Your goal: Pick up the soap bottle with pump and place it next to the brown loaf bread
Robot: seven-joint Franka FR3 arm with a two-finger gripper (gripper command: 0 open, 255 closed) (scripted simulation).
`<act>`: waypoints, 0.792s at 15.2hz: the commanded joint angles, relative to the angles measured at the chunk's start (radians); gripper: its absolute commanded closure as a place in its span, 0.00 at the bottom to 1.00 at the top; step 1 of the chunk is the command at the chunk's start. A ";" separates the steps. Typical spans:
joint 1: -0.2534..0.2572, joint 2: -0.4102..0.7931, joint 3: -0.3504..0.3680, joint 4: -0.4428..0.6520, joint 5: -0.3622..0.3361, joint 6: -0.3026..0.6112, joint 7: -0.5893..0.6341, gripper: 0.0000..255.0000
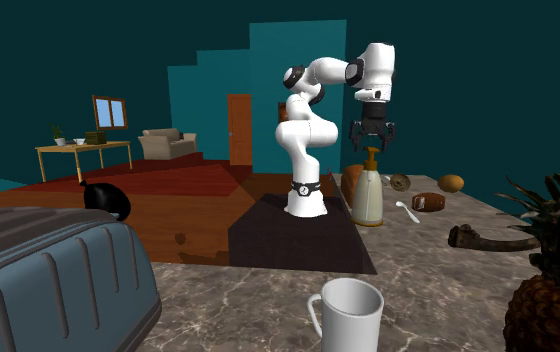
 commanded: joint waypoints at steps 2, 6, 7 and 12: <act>-0.013 -0.002 -0.030 0.063 -0.029 -0.063 0.003 0.00; -0.023 0.003 -0.053 0.122 -0.053 -0.117 0.006 0.00; -0.023 0.003 -0.053 0.122 -0.053 -0.117 0.006 0.00; -0.023 0.003 -0.053 0.122 -0.053 -0.117 0.006 0.00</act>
